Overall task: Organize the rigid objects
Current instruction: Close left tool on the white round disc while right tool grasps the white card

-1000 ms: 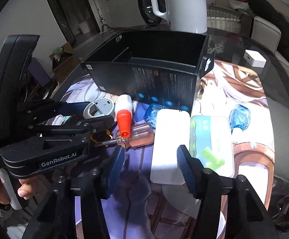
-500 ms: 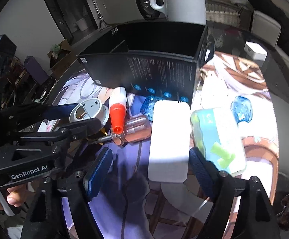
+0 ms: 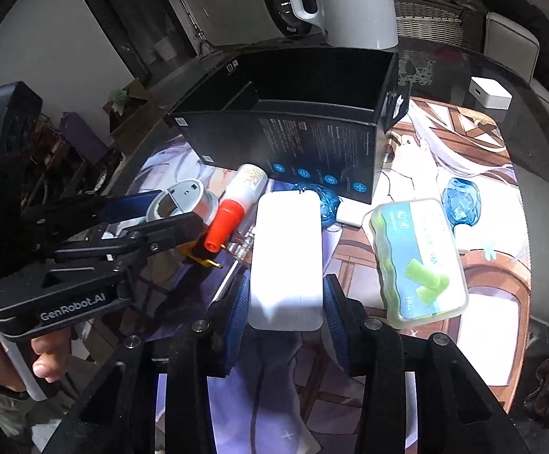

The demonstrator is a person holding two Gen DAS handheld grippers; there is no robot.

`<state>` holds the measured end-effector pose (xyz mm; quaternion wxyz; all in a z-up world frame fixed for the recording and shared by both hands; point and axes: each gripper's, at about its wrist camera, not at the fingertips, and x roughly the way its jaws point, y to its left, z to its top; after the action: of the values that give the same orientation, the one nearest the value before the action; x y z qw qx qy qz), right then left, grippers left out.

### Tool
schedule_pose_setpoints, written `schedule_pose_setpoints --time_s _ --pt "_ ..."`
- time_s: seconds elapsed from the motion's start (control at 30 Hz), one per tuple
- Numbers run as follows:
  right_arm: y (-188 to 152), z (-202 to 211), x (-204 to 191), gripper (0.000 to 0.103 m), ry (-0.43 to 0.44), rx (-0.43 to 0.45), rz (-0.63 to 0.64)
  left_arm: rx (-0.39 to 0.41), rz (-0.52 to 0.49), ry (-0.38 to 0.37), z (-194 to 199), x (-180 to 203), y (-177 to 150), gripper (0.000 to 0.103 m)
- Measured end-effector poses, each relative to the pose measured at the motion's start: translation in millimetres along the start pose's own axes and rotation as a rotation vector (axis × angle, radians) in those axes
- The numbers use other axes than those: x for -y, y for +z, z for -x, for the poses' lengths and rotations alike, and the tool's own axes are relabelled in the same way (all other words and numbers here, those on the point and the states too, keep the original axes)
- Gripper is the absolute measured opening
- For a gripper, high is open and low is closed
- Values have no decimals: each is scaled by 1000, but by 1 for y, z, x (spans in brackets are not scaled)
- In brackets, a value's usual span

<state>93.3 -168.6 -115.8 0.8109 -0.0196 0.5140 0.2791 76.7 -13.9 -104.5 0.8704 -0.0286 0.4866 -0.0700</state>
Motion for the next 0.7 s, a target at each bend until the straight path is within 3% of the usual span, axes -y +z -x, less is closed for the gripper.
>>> schedule_pose_setpoints --time_s 0.47,0.5,0.53,0.7 --pt "4 33 -3 38 17 99 12 66 -3 7 18 -1 1 48" --pt "5 34 -5 15 20 101 16 68 0 4 18 -1 1 48" --pt "5 37 -6 9 24 107 19 68 1 0 18 -1 1 48" --pt "6 37 -11 7 30 103 41 72 0 -5 18 0 2 48"
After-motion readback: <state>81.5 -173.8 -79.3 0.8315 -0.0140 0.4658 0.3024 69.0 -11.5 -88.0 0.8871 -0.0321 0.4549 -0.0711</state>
